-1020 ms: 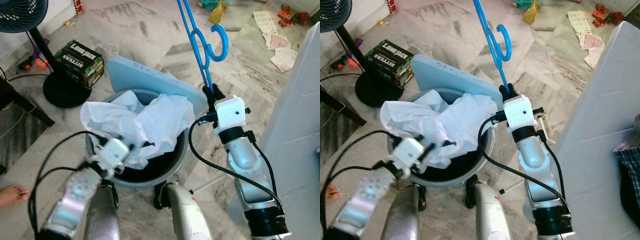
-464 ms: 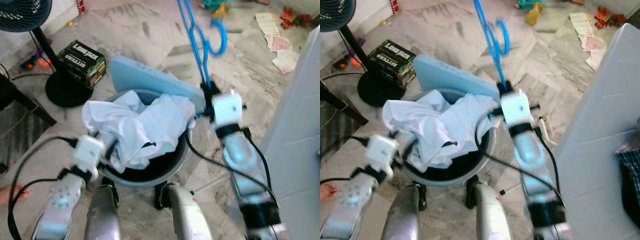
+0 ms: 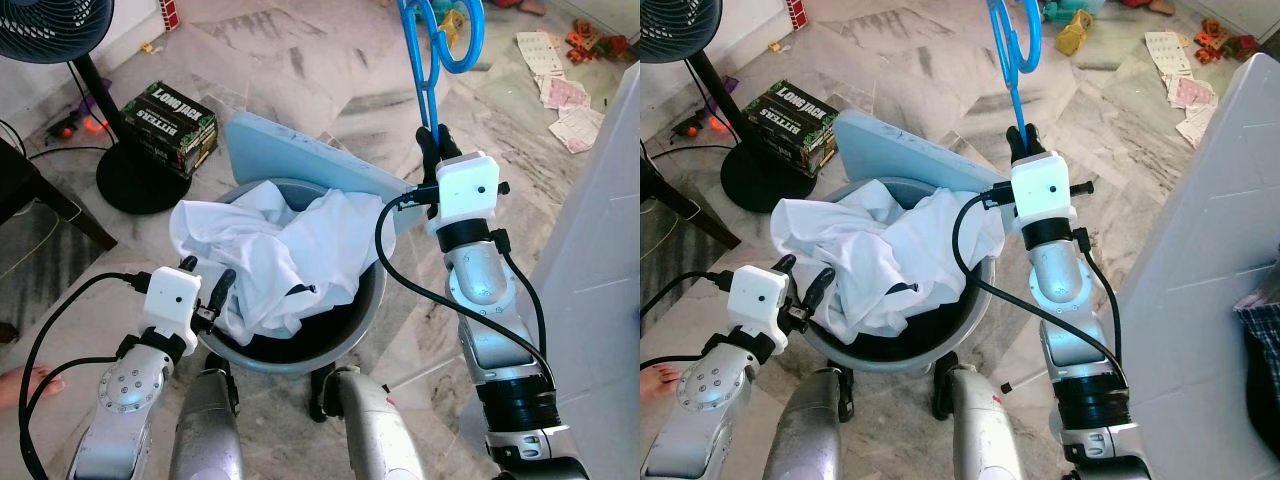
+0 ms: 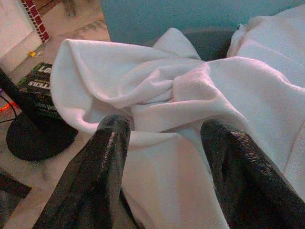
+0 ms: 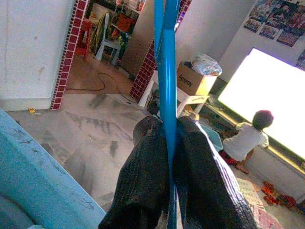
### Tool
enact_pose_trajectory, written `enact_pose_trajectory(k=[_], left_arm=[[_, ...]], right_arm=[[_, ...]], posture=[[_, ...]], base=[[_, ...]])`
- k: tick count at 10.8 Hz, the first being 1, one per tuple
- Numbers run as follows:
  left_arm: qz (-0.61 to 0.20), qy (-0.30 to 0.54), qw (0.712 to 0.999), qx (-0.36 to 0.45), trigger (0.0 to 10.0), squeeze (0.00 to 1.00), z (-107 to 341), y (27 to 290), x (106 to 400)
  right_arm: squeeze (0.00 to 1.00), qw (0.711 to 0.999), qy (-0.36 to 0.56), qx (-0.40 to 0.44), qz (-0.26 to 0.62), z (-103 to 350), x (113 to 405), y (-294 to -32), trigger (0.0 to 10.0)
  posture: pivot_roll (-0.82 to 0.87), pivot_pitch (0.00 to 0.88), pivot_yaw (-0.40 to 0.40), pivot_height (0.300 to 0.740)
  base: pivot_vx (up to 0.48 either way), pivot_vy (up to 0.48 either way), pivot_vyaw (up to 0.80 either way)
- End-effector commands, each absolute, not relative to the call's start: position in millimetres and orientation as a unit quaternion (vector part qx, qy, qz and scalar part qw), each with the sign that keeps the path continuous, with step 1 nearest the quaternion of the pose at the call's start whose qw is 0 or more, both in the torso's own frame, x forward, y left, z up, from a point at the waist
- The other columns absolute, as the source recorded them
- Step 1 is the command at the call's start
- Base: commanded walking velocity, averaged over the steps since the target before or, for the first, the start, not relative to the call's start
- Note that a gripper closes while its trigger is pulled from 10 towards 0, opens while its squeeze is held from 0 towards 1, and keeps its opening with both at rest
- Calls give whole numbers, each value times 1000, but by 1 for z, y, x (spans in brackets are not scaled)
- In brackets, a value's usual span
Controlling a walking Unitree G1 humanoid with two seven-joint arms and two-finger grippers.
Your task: Hang hanger
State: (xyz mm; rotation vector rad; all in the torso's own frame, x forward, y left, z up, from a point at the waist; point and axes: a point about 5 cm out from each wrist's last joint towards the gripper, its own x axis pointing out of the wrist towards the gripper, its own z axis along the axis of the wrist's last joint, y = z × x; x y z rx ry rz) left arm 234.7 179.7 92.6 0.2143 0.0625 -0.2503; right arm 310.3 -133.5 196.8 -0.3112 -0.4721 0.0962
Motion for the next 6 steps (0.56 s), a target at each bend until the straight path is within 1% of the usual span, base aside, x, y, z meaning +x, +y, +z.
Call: enact_pose_trajectory(k=[1,6], left_arm=[[-128,47,985,103,10000,0,86,178,230],[-128,47,985,103,10000,0,86,178,230]], right_arm=[[0,961,-228,-155,35,193,309,-140,10000],[0,961,-228,-155,35,193,309,-140,10000]], posture=[[103,278,-124,740],[103,278,-124,740]], base=[[0,0,0],[0,0,0]])
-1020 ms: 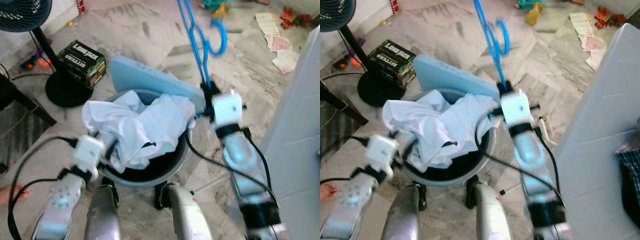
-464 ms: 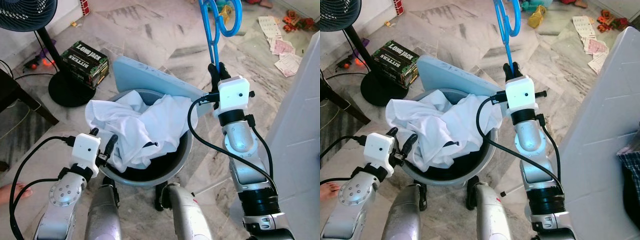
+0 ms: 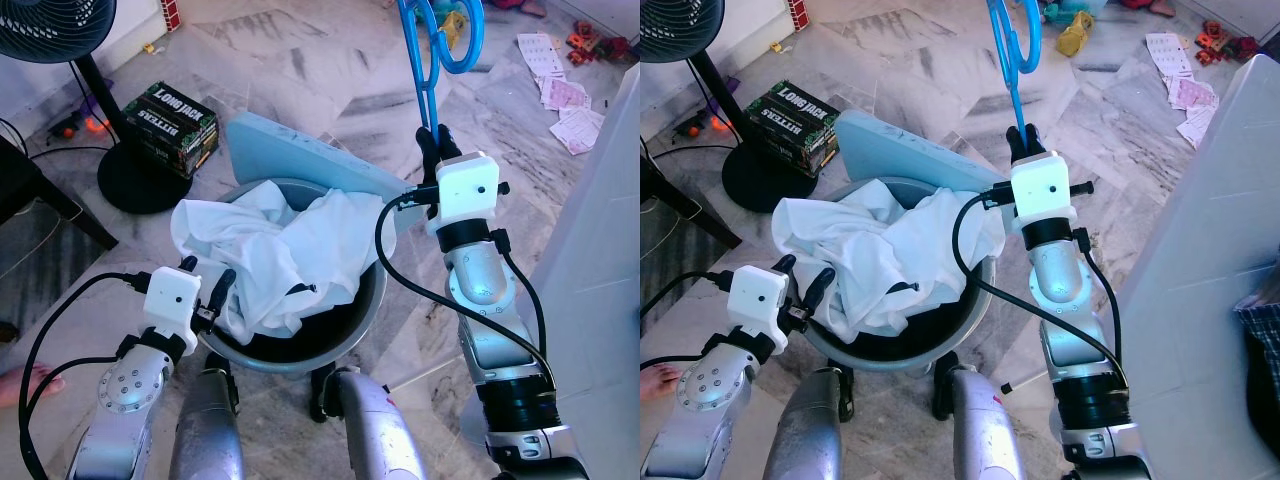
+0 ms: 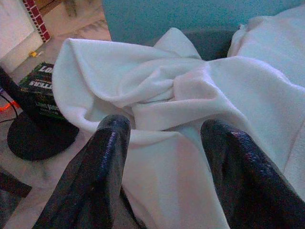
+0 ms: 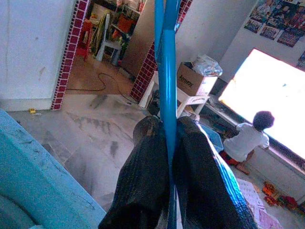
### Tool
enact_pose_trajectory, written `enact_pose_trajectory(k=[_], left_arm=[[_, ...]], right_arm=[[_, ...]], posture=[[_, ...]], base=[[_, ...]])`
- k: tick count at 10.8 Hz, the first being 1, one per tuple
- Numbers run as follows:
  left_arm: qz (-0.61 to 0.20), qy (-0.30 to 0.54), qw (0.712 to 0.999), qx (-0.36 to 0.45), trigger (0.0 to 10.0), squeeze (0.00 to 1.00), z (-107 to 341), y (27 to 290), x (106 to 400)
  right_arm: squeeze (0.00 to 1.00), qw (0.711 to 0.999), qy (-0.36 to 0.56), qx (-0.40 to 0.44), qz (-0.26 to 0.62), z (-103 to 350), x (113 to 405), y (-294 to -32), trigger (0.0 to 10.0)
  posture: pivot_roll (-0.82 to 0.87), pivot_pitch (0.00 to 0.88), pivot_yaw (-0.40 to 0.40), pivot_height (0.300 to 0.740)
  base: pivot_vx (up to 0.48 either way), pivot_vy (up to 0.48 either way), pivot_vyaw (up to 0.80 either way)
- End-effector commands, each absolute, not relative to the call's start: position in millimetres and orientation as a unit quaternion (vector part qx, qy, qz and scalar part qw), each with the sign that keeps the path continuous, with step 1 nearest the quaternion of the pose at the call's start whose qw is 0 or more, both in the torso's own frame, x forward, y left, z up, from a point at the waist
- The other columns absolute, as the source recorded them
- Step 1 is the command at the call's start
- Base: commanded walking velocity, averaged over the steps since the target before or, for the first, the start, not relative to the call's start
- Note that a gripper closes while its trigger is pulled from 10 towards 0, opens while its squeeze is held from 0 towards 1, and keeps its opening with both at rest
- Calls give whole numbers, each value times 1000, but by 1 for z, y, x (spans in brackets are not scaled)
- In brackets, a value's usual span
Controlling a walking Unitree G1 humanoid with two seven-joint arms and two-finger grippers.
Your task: Hang hanger
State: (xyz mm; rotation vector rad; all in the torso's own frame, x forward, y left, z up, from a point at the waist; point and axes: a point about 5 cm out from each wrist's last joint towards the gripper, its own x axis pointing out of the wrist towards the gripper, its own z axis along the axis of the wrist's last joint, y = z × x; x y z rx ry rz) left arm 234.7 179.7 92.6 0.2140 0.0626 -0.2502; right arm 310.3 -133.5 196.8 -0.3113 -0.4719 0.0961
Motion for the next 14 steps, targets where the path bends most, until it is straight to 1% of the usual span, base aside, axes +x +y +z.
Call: enact_pose_trajectory(k=[1,2,3,4,6,8,13,14], left_arm=[[-128,47,985,103,10000,0,86,178,230],[-73,-3,992,99,10000,0,106,171,240],[-52,-28,994,93,10000,0,115,167,245],[-53,-28,994,92,10000,0,116,166,245],[-51,-22,995,82,10000,0,115,167,246],[-53,-20,995,81,10000,0,115,166,246],[-60,-17,995,82,10000,0,115,166,249],[-60,-16,995,80,10000,0,115,166,249]], right_arm=[[0,961,-228,-155,35,193,309,-140,10000],[0,965,-213,-148,39,181,314,-140,10000],[0,968,-200,-141,47,174,314,-138,10000],[0,969,-198,-139,50,174,314,-136,10000],[0,969,-199,-139,51,171,316,-136,10000],[0,969,-199,-138,52,170,316,-136,10000],[0,968,-202,-138,51,170,318,-136,10000],[0,968,-204,-139,50,170,318,-136,10000]], posture=[[103,278,-124,740],[119,219,-112,740],[119,218,-111,740],[120,217,-109,740],[123,219,-108,740],[123,221,-106,740],[125,218,-102,740],[125,217,-101,740]], base=[[0,0,0],[0,0,0],[0,0,0],[0,0,-419],[0,0,-800],[0,459,-519],[0,478,0],[0,0,0]])
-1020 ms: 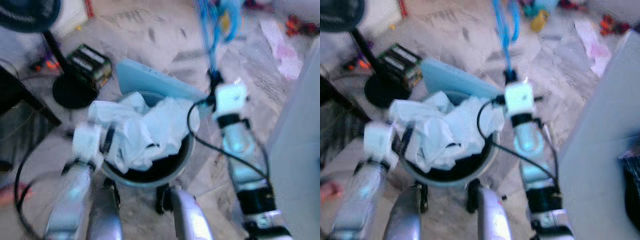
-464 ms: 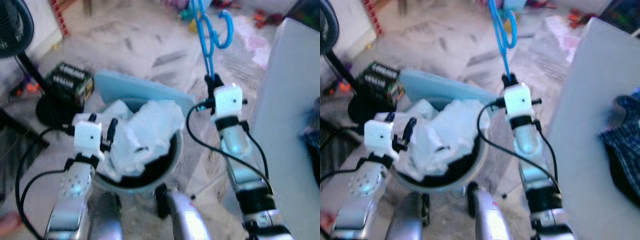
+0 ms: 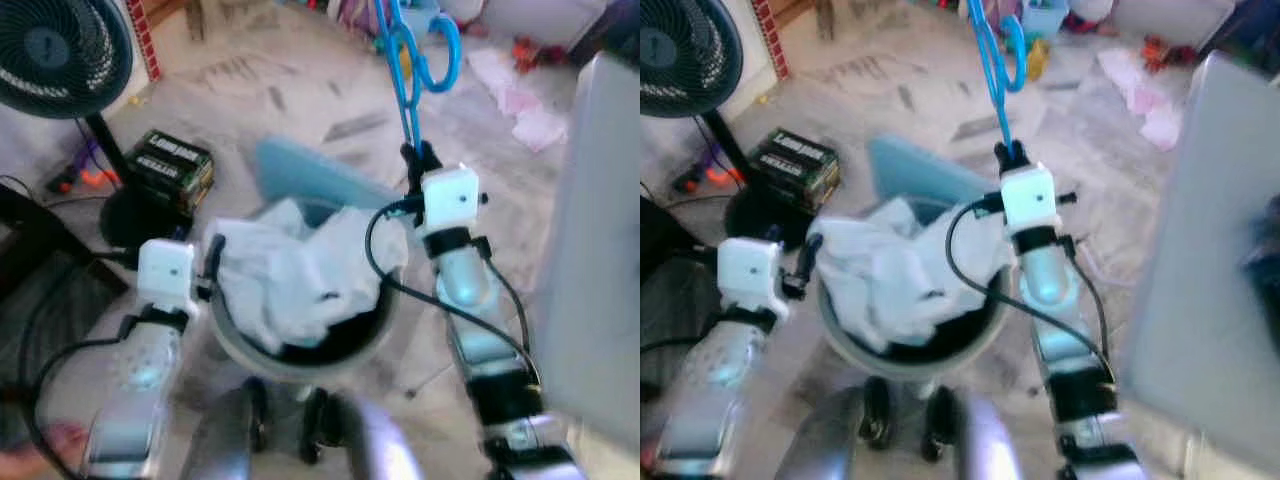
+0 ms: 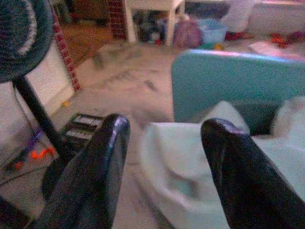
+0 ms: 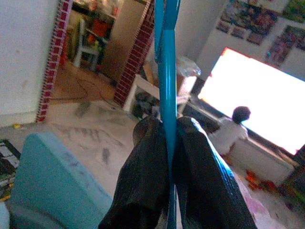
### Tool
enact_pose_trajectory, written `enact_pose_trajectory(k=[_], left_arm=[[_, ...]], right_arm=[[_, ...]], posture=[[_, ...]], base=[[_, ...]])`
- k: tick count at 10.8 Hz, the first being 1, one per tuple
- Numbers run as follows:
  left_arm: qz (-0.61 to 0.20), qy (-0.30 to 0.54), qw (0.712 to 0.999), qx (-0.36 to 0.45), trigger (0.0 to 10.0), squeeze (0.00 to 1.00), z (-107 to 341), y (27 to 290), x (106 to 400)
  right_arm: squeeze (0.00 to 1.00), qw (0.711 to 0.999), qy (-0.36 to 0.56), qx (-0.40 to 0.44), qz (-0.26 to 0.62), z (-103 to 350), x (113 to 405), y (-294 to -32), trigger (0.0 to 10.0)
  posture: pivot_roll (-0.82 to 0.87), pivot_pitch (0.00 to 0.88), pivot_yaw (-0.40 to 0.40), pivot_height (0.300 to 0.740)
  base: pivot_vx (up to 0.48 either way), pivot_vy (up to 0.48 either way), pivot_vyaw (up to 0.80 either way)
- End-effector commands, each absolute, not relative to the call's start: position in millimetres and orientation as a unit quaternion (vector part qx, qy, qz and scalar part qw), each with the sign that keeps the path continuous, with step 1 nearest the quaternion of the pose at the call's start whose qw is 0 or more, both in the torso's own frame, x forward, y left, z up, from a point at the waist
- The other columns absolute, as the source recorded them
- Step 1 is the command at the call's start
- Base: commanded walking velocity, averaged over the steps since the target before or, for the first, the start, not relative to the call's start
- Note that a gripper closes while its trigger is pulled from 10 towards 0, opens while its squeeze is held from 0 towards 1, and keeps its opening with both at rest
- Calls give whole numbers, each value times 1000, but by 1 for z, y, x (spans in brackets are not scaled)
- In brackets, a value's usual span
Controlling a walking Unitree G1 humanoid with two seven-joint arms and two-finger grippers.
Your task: Hang hanger
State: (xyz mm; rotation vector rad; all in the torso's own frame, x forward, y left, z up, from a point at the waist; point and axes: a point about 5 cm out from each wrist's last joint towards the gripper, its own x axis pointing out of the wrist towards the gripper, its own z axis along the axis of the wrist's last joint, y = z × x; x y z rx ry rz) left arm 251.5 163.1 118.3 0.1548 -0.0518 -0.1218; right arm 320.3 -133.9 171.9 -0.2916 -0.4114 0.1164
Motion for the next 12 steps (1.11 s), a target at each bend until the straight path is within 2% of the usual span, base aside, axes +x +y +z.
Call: enact_pose_trajectory(k=[1,5,8,9,12], left_arm=[[-62,-18,994,83,10000,0,116,166,250],[-67,-16,994,80,10000,0,115,169,251],[-102,32,989,103,10000,0,88,174,237],[-123,40,982,136,10000,0,82,174,231],[-258,98,936,217,10000,0,55,160,208]], right_arm=[[0,967,-206,-141,49,171,319,-136,10000],[0,965,-214,-144,46,174,320,-138,10000],[0,965,-213,-146,44,172,316,-139,10000],[0,965,-211,-149,46,170,315,-141,10000],[0,964,-213,-150,53,172,315,-138,10000]], posture=[[124,217,-101,740],[121,216,-99,740],[116,225,-92,740],[118,224,-95,740],[116,237,-102,740]], base=[[0,0,-525],[0,0,-800],[0,0,-800],[0,0,-800],[0,0,-617]])
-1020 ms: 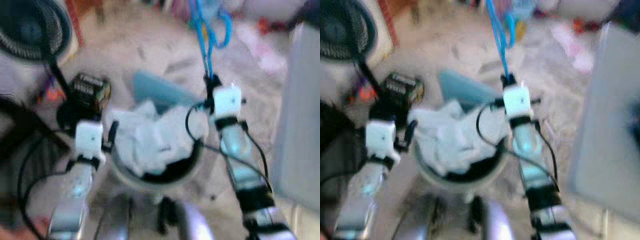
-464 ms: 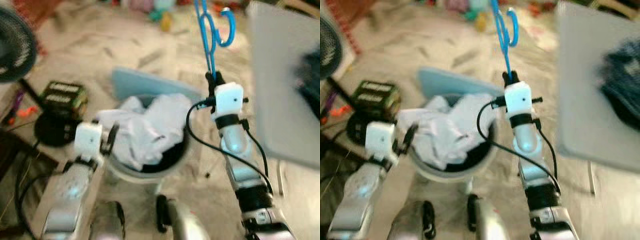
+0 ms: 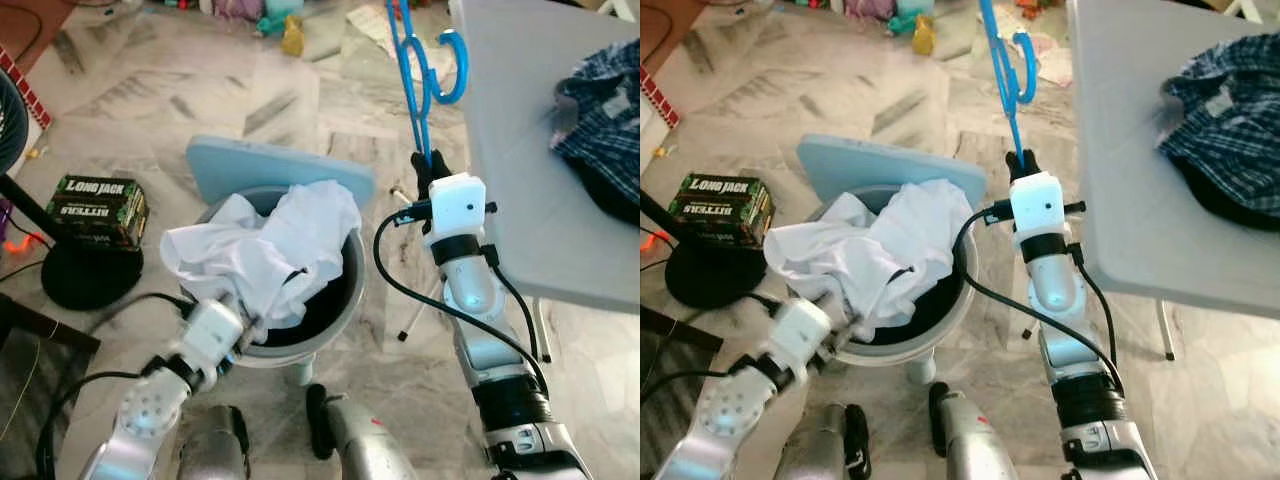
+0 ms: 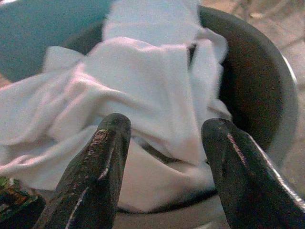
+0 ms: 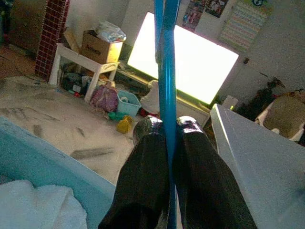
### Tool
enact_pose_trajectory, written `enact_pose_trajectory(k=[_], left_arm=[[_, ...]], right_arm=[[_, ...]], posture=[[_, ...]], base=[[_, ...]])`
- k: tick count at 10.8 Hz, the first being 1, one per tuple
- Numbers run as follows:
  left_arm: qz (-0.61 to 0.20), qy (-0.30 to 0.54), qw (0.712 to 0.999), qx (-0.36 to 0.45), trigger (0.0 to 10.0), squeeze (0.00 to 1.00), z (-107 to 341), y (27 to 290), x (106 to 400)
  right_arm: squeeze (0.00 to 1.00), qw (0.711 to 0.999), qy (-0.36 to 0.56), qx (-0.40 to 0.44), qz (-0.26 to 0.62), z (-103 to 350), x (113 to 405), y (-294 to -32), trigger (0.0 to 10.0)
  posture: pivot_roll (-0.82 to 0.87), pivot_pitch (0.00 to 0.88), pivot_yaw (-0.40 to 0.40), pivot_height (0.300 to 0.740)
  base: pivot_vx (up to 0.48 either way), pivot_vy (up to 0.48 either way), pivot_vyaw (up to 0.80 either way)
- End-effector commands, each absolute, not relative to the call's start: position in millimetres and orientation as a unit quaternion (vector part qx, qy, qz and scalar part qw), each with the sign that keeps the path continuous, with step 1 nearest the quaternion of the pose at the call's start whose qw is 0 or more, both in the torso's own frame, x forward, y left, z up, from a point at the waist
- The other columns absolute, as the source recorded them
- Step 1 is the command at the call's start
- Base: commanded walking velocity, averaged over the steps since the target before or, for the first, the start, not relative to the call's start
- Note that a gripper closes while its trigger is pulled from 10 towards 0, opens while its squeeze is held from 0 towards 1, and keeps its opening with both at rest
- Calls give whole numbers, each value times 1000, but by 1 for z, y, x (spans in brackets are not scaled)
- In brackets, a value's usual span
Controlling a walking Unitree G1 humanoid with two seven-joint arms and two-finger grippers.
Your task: Hang hanger
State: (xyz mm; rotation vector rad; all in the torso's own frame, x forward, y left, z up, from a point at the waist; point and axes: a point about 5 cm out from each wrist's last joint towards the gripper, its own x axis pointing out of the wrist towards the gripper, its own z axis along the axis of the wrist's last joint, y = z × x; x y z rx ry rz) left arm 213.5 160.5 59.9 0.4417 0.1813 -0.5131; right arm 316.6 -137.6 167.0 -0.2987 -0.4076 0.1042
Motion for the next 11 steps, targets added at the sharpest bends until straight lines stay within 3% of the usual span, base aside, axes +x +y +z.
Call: enact_pose_trajectory(k=[1,5,9,11], left_arm=[[-279,99,925,240,10000,0,53,158,209],[-303,95,895,313,10000,0,47,167,219],[-345,55,876,334,10000,0,48,143,247],[-352,80,866,345,10000,0,37,147,252]], right_arm=[[0,962,-216,-156,60,172,313,-137,10000],[0,963,-189,-177,73,158,290,-150,10000],[0,962,-185,-182,82,165,278,-149,10000],[0,963,-180,-184,81,168,275,-149,10000]], posture=[[112,240,-105,740],[55,285,-119,740],[-27,317,-138,740],[-42,326,-139,740]], base=[[0,0,0],[0,0,0],[0,0,0],[0,0,0]])
